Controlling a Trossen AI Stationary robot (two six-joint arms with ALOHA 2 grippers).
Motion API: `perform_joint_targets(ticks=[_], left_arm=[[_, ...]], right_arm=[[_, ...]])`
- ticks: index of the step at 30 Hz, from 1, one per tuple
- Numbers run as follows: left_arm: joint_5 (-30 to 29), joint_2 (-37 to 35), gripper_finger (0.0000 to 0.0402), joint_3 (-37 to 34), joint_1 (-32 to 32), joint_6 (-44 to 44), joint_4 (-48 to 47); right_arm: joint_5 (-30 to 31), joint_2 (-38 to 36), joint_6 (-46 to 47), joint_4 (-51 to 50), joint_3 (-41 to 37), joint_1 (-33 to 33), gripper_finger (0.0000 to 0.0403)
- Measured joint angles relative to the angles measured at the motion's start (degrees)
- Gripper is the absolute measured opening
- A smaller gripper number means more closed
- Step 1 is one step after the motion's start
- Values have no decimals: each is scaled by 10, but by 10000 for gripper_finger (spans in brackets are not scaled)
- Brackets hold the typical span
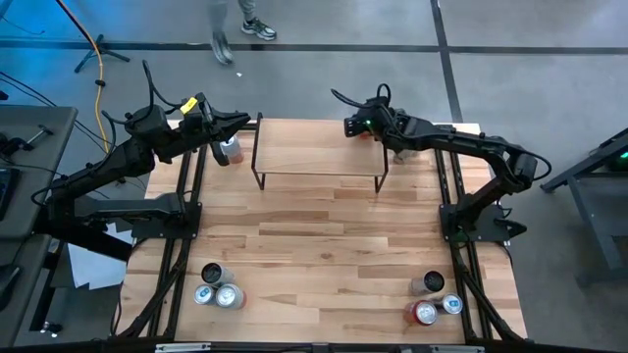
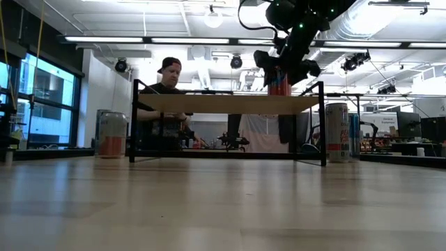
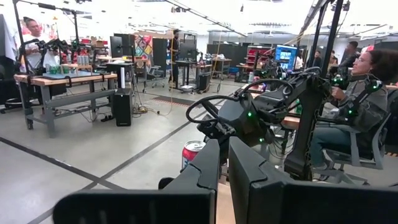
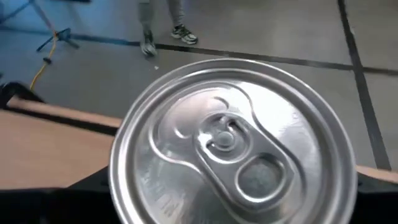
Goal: Place canned beverage on shelf
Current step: Put the top red soda can on the shelf
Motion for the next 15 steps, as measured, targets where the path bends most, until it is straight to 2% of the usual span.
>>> perform_joint_targets(ticks=[2,8,11,15], left_arm=[[0,0,0,0,0,0,0],[0,0,0,0,0,0,0],[0,0,0,0,0,0,0],[0,0,0,0,0,-6,0]], right_arm=[[-30,-1,-53,15,0,-4,284],[-184,-9,-251,25,0,-33,284],[-250,-14,-310,19,1,-55,284],[-368,-23,-359,15,0,-92,284]])
